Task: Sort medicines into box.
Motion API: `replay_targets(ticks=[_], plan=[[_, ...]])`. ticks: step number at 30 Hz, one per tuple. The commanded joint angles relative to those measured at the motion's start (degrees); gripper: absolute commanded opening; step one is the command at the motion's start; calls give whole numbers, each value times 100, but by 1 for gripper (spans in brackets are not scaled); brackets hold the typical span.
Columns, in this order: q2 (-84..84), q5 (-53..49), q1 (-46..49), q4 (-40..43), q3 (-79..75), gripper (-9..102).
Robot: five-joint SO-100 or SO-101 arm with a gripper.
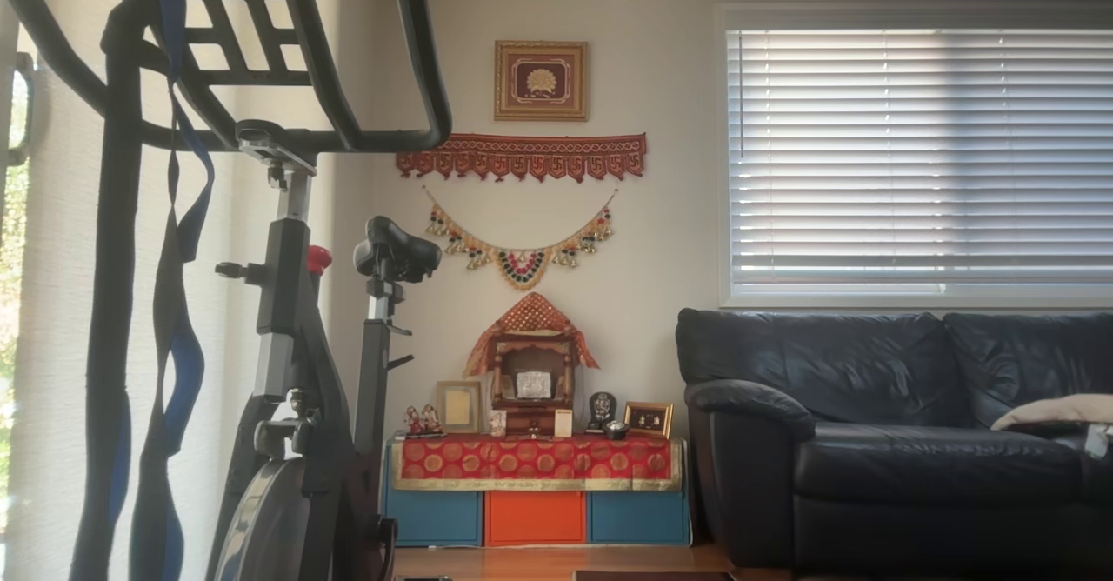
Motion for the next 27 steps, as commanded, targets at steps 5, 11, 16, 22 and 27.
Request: replay_targets(ticks=[5,11,16,22,27], plan=[[475,62,-97,123,26,1],[721,158,-185,1063,-396,1],[1055,422,-360,1714,-686,1],[1213,853,-650,2496,-1301,1],[1327,1538,-1028,2663,-1723,1]])
